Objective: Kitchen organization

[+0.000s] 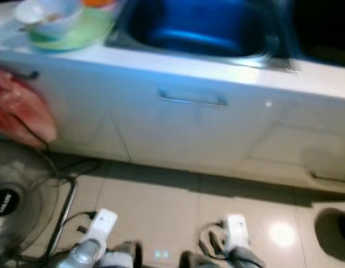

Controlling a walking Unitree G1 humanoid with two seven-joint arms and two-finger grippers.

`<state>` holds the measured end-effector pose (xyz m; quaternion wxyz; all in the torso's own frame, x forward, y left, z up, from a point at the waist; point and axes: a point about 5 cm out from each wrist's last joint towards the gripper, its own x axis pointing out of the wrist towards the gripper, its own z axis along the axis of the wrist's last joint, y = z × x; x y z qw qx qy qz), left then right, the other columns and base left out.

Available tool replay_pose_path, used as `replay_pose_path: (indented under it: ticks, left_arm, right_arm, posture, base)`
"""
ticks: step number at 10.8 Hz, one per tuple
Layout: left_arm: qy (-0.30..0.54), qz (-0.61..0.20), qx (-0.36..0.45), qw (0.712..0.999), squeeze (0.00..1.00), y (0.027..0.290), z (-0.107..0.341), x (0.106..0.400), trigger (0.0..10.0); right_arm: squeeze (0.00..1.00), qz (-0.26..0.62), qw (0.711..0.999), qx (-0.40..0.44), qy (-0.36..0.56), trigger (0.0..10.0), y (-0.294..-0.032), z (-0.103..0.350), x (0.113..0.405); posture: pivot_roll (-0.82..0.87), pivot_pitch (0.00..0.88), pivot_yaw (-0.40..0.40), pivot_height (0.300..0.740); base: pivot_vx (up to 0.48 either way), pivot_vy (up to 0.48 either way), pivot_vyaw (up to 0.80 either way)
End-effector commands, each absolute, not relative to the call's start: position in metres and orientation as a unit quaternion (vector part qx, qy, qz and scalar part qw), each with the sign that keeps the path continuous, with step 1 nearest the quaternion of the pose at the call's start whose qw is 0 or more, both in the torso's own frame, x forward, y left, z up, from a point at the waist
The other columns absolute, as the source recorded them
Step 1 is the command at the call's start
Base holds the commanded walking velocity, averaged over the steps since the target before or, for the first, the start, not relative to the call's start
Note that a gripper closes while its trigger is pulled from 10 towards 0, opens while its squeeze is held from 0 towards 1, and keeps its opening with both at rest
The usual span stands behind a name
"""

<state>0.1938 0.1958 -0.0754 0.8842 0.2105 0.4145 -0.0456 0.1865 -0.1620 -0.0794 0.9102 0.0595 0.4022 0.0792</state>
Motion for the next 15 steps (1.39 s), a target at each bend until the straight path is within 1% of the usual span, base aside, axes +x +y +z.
replay_pose_path:
  ticks: [1,6,8,15]
  left_arm:
    - [0.44,-0.051,0.211,0.872,0.0,0.1953,-0.0828,0.1807,10.0]
    - [0.438,-0.051,0.211,0.872,0.0,0.1949,-0.0822,0.1821,10.0]
    - [0.439,-0.051,0.209,0.873,0.0,0.1945,-0.0825,0.1814,10.0]
    - [0.436,-0.059,0.208,0.874,0.0,0.1921,-0.0824,0.182,10.0]
  right_arm:
    - [0.0,0.067,0.903,0.053,0.422,10.0,-0.1747,-0.0847,0.174]
    - [0.0,0.066,0.903,0.054,0.42,10.0,-0.1748,-0.0843,0.1748]
    - [0.0,0.065,0.903,0.055,0.42,10.0,-0.1748,-0.0843,0.1747]
    - [0.0,0.063,0.904,0.06,0.418,10.0,-0.1739,-0.0842,0.1751]
  posture:
    - [0.09,0.212,-0.045,0.74]
    - [0.09,0.214,-0.046,0.74]
    - [0.09,0.223,-0.046,0.74]
    - [0.09,0.223,-0.043,0.74]
  base:
    - [0.454,0.0,0.0]
    - [0.451,0.0,0.0]
    - [0.341,0.0,0.0]
    - [0.0,0.0,0.0]
